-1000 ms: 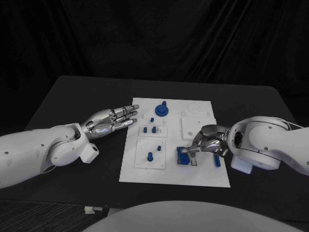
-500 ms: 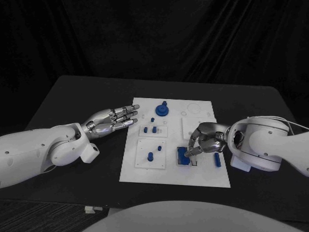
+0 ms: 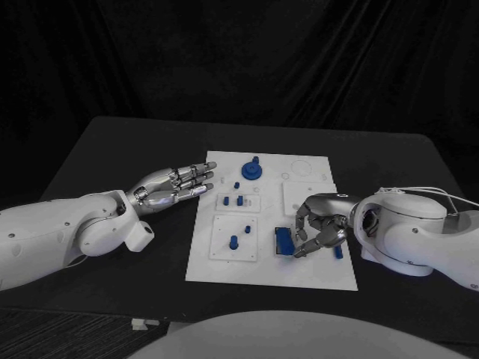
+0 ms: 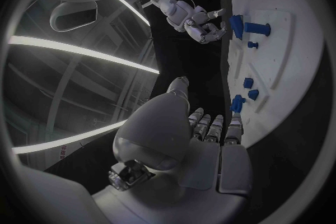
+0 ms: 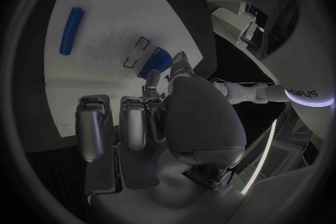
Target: Assemble the parts on the task board
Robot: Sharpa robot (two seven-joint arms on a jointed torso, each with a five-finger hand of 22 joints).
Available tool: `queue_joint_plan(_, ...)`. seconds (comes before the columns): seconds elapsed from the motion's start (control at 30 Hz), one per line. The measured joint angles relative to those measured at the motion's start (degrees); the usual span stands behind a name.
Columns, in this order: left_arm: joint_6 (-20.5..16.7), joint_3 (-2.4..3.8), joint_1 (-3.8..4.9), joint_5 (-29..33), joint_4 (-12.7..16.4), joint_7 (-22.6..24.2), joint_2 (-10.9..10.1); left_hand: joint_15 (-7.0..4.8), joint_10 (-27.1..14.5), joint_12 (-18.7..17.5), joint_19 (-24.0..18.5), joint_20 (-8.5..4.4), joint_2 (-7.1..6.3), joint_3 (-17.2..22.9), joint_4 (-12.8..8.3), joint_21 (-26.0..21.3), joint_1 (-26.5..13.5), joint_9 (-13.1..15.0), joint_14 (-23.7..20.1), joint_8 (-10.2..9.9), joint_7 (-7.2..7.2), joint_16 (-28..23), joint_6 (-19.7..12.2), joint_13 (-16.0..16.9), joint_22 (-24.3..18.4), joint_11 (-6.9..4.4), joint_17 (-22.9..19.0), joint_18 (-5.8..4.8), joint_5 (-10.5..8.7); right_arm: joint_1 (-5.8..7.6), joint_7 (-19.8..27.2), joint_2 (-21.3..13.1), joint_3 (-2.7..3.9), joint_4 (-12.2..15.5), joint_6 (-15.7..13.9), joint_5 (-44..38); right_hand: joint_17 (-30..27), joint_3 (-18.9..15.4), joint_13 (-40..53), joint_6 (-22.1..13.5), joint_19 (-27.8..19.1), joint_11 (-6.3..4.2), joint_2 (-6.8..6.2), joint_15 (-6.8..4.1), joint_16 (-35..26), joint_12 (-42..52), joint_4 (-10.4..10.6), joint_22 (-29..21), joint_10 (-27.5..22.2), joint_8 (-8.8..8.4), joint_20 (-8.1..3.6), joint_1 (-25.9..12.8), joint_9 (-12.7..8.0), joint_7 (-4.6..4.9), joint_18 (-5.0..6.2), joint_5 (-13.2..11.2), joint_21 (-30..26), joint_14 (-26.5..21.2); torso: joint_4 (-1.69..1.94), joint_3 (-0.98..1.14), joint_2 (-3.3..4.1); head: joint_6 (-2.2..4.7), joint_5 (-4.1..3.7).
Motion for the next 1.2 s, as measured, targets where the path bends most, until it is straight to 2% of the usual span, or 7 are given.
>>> queue_joint_plan(0.23,0.0,-0.01,-0.01,0.0,-0.1,0.0,0.1,0.00,0.0,0.0,0.0,0.00,0.00,0.0,0.0,0.0,0.0,0.0,0.0,0.0,0.00,0.0,0.0,0.0,0.0,0.00,0.0,0.00,0.00,-0.99,0.4,0.2,0.00,-0.6,-0.3,-2.1,0.0,0.6,0.0,0.0,0.0,0.01,2.71,0.00,0.0,0.0,-0.6,0.0,0.0,0.49,0.00,1.7,0.4,0.00,0.00,0.0,0.0,0.0,-0.01,0.01,0.01,0.00,0.02)
queue_joint_plan(0.4,0.0,-0.01,-0.02,0.0,-0.1,0.0,0.1,0.00,0.0,0.0,0.0,0.00,0.00,0.0,0.0,0.0,0.0,0.0,0.0,0.0,0.00,0.0,0.0,0.0,0.0,0.00,0.0,0.00,0.00,-1.75,0.6,0.6,-0.01,-1.3,-1.0,-3.0,0.0,0.6,0.0,0.0,0.0,0.01,3.82,0.00,0.0,0.0,-0.9,0.0,0.0,0.80,0.00,2.3,0.6,0.00,0.00,0.3,0.0,0.0,-0.03,0.01,0.02,0.00,0.20)
queue_joint_plan(0.73,0.1,-0.01,-0.04,0.0,-0.1,0.0,0.2,0.00,-0.2,0.0,0.2,0.21,0.00,0.2,-0.2,0.0,0.0,0.0,0.0,0.0,0.00,0.0,0.0,0.0,0.0,0.18,0.0,0.00,0.22,-2.84,0.7,1.7,0.00,-2.1,-1.6,-3.6,0.0,1.3,0.0,-0.2,0.2,-0.41,5.89,-0.40,0.0,0.0,-2.2,0.0,0.0,0.18,-0.20,3.8,-0.1,-0.21,0.01,13.4,0.0,0.0,0.00,0.01,0.02,0.00,0.26)
queue_joint_plan(0.83,0.1,-0.01,-0.05,0.0,-0.1,0.0,0.2,0.00,-0.2,0.0,0.2,0.21,0.00,0.2,-0.2,0.0,0.0,0.0,0.0,0.0,0.00,0.0,0.0,0.0,0.0,0.18,0.0,-0.01,0.22,-3.09,0.7,1.9,0.00,-2.2,-1.6,-3.6,0.0,1.5,0.0,0.0,0.0,-0.40,6.13,-0.40,0.0,0.0,-2.5,0.0,0.0,-0.19,-0.39,4.1,-0.3,-0.42,0.01,15.6,0.0,0.0,0.00,0.01,0.02,0.00,0.30)
queue_joint_plan(1.0,0.2,-0.01,-0.06,0.0,-0.1,0.0,0.2,0.41,-0.1,0.0,0.2,0.20,0.00,0.2,-0.2,0.0,0.0,0.0,0.0,0.0,0.00,0.0,0.0,0.0,0.0,0.35,0.0,0.00,0.22,-3.21,0.7,2.2,0.00,-2.4,-1.6,-3.6,0.0,1.7,0.0,0.1,0.0,-0.40,6.12,-0.40,0.0,0.0,-2.3,0.0,0.0,-0.19,-0.39,4.1,-0.2,-0.55,0.01,14.1,0.0,0.0,0.02,0.01,0.02,0.00,0.30)
queue_joint_plan(1.13,0.2,-0.01,-0.07,0.0,-0.1,-0.1,0.2,0.42,-0.1,0.0,0.2,0.20,0.27,0.5,-0.5,0.0,0.3,0.0,0.0,0.0,0.00,0.0,0.0,0.0,0.0,0.37,0.0,0.00,0.47,-3.26,0.6,2.3,0.00,-2.4,-1.6,-3.6,0.0,1.7,0.0,0.3,0.0,-0.40,5.43,-0.40,0.0,0.0,-2.3,0.0,0.0,0.80,-0.39,3.3,0.8,-0.73,0.01,8.6,-0.2,0.0,0.03,0.00,0.02,0.00,0.24)
queue_joint_plan(1.2,0.2,-0.01,-0.07,0.0,-0.1,-0.1,0.2,0.42,-0.1,0.0,0.1,0.35,0.27,0.6,-0.6,0.0,0.3,0.0,0.0,0.0,0.00,0.0,0.0,0.0,0.0,0.38,0.0,0.00,0.47,-3.27,0.6,2.4,0.00,-2.5,-1.6,-3.6,0.0,1.8,0.0,0.3,0.0,-0.40,4.49,-0.40,0.0,0.0,-1.5,0.0,0.0,1.64,-0.39,1.9,1.6,-0.72,0.01,3.7,-0.2,0.0,0.03,-0.01,0.02,0.00,0.24)
